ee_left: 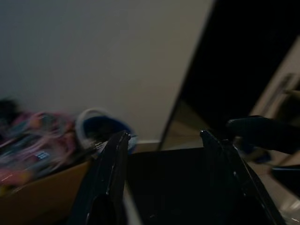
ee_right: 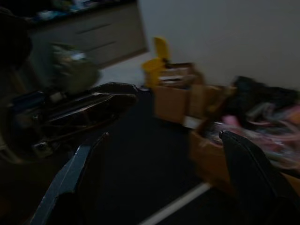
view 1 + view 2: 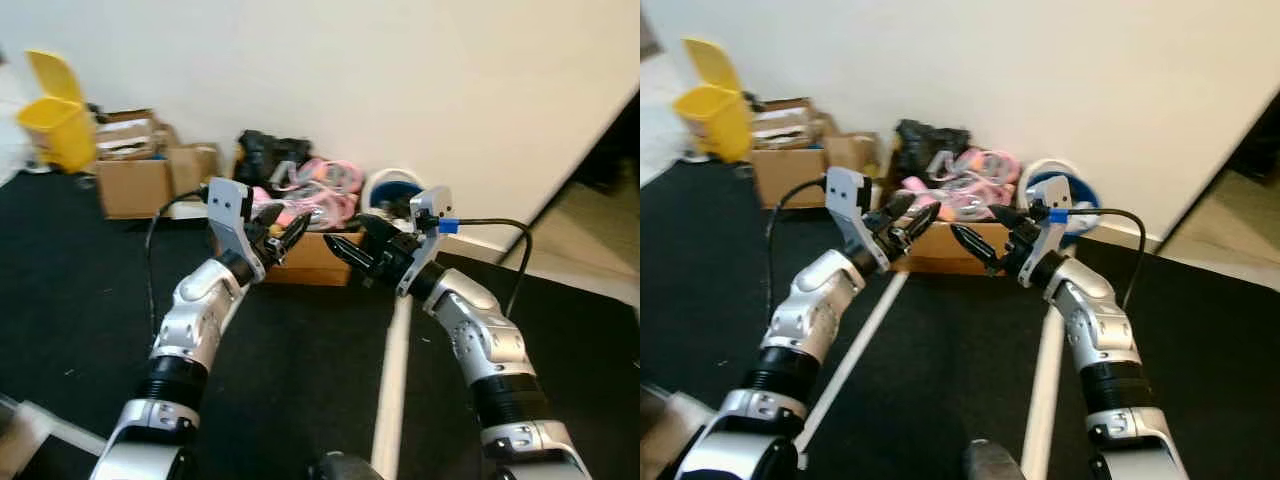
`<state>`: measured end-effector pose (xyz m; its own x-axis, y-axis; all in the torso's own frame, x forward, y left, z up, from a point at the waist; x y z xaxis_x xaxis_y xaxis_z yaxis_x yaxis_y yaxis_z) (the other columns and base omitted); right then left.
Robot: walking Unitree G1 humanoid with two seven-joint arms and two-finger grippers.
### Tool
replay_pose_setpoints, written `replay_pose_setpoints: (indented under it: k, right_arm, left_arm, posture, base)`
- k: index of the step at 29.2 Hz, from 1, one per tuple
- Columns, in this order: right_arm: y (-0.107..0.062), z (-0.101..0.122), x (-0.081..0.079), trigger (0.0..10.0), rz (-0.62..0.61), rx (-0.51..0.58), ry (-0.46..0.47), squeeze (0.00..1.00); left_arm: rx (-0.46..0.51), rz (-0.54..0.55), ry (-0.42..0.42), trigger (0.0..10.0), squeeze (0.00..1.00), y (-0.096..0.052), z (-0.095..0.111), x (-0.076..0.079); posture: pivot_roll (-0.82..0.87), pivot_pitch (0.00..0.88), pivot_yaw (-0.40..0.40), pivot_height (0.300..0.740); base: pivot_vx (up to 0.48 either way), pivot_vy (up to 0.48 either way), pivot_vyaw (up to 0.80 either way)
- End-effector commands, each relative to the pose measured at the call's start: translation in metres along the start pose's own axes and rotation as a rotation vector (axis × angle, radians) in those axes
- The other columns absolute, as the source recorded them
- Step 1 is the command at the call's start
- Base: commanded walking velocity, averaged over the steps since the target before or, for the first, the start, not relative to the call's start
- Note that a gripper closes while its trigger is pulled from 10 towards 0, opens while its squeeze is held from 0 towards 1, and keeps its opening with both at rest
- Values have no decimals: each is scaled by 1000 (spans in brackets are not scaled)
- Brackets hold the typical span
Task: Picking trash to rubbish bin
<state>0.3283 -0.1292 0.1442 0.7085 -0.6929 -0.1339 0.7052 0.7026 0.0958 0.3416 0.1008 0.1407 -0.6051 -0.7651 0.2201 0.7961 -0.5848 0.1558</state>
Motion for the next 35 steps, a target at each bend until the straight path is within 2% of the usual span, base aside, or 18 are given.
replay_pose_setpoints:
  k: [1, 11, 12, 13, 14, 16, 18, 20, 21, 22, 23, 25, 26, 28, 29, 30, 33, 35]
  right_arm:
    - [1, 0, 0, 10000, 2, -1, 0, 0]
    - [0, 9, -6, 10000, 59, -2, -99, 0]
    - [1, 30, -5, 10000, 83, 55, -137, 0]
    - [1, 30, -5, 10000, 83, 55, -137, 0]
    - [3, 64, -5, 10000, 110, 146, -170, 0]
    - [3, 64, -5, 10000, 110, 146, -170, 0]
    - [5, 127, -12, 10000, 191, 322, -197, 0]
    - [3, 210, -42, 10000, 352, 558, -222, 0]
    - [-2, 239, -59, 10000, 437, 643, -246, 0]
    - [-2, 239, -59, 10000, 437, 643, -246, 0]
    - [-8, 273, -79, 10000, 517, 756, -266, 0]
    - [-19, 308, -106, 10000, 639, 890, -264, 0]
    - [-19, 308, -106, 10000, 639, 890, -264, 0]
    - [-28, 325, -130, 10000, 747, 956, -310, 0]
    - [-28, 325, -130, 10000, 747, 956, -310, 0]
    - [-34, 339, -161, 10000, 858, 1014, -396, 0]
    - [-39, 345, -180, 10000, 932, 1050, -429, 0]
    - [-40, 346, -185, 10000, 949, 1052, -427, 0]
  left_arm:
    - [-22, -1, -7, 10000, 0, -1, -5, 0]
    - [-21, 0, -4, 10000, 0, -2, -5, 0]
    - [-21, 0, -3, 10000, 0, -3, -5, 0]
    - [-21, 0, -3, 10000, 0, -3, -5, 0]
    - [-20, 1, -1, 10000, 0, -5, -5, -1]
    - [-20, 1, -1, 10000, 0, -5, -5, -1]
    - [-20, 0, 0, 10000, 0, -5, -5, 0]
    - [-13, 1, -2, 10000, 0, -5, -5, 2]
    - [-9, 3, -4, 10000, 0, -5, -6, 3]
    - [-9, 3, -4, 10000, 0, -5, -6, 3]
    - [-4, 8, -6, 10000, 0, -6, -5, 3]
    - [1, 12, -7, 10000, 0, -6, -6, 4]
    - [1, 12, -7, 10000, 0, -6, -6, 4]
    - [1, 12, -4, 10000, 0, -6, -6, 6]
    - [1, 12, -4, 10000, 0, -6, -6, 6]
    - [0, 7, -4, 10000, 0, -6, -6, 7]
    - [0, 3, -7, 10000, 0, -7, -7, 9]
    - [0, 2, -7, 10000, 0, -8, -7, 9]
  posture:
    - [-70, 0, -38, 740]
    - [-54, 0, -42, 740]
    - [-48, 0, -33, 740]
    - [-48, 0, -33, 740]
    - [-47, 0, -30, 740]
    - [-47, 0, -30, 740]
    - [-46, 0, -40, 740]
    - [-40, 0, -56, 740]
    - [-36, 0, -62, 740]
    - [-36, 0, -62, 740]
    - [-29, 0, -68, 740]
    - [-23, 0, -75, 740]
    - [-23, 0, -75, 740]
    - [-19, 0, -81, 740]
    - [-19, 0, -81, 740]
    - [-32, 0, -76, 740]
    - [-26, 0, -77, 740]
    - [-19, 0, -78, 740]
  base:
    - [0, 0, -800]
    - [0, 0, -800]
    - [0, 0, 0]
    - [0, 0, 0]
    - [0, 0, 0]
    - [0, 0, 0]
    - [0, 0, 0]
    - [0, 0, 0]
    - [0, 0, 0]
    - [0, 0, 0]
    - [0, 0, 0]
    - [0, 0, 0]
    - [0, 0, 0]
    - [0, 0, 0]
    - [0, 0, 0]
    - [0, 0, 0]
    - [0, 0, 0]
    - [0, 0, 0]
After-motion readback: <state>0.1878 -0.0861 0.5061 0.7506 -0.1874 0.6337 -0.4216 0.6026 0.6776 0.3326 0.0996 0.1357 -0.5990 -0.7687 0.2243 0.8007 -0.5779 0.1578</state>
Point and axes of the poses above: a point about 5 cm out from each wrist's last joint towards the gripper, its own y axis pointing out of the wrist towards the gripper, its own z axis along the axis of the wrist's last joint, x = y × z, the point moved 1 cm from there along y, pointing out of the wrist towards the gripper, and after that the axes turned 2 degrees about -y, right-handed, at the moved point
